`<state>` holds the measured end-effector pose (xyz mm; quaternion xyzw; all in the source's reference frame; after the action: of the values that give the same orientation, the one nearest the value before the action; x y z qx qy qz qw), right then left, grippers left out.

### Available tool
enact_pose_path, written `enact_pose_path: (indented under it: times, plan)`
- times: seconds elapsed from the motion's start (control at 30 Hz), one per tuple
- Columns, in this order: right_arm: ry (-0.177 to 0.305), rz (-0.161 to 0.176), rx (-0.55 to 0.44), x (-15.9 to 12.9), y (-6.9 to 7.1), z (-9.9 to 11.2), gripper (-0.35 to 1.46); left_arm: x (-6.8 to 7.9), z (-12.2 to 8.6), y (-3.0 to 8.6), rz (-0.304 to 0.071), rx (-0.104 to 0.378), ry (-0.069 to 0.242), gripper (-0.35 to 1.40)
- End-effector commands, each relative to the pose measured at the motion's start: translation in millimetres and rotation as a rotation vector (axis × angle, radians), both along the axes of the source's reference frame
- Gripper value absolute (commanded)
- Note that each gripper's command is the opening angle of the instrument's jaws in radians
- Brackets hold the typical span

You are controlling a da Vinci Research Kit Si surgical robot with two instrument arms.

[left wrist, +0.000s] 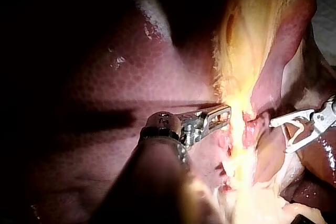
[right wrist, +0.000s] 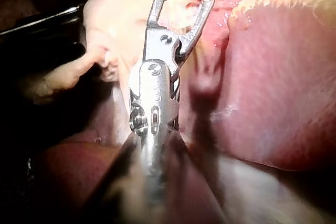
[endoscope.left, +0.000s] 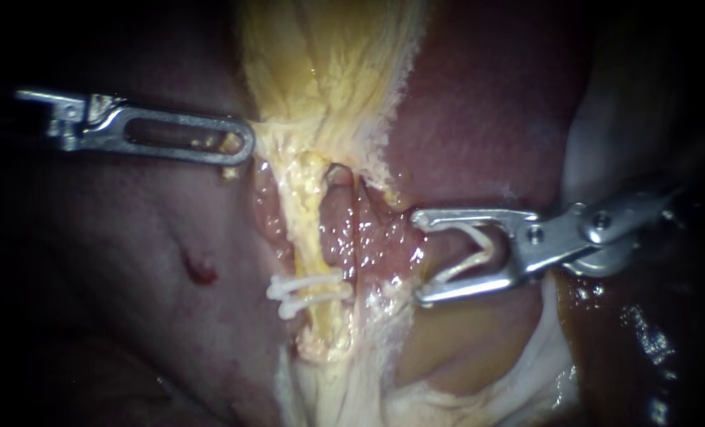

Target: Clipping third clip left tube

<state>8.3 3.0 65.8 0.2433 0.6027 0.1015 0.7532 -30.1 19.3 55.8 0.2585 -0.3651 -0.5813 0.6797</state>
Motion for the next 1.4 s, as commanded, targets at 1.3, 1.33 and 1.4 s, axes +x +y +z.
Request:
enact_pose_path:
  times: [1.3, 1.33, 1.4]
  plan:
    - [0.028, -0.011, 0.259, 7.2, 1.7, 7.2, 0.49, -0.3, 0.1, -0.2, 0.001, 0.001, -0.001, -0.35]
    - [0.035, -0.015, 0.258, 7.6, 1.7, 7.1, 0.49, -0.3, 0.1, -0.2, 0.001, 0.001, -0.001, -0.35]
    - [0.041, -0.024, 0.268, 8.5, 1.5, 7.0, 0.49, -0.3, 0.1, -0.2, 0.001, 0.001, -0.001, -0.35]
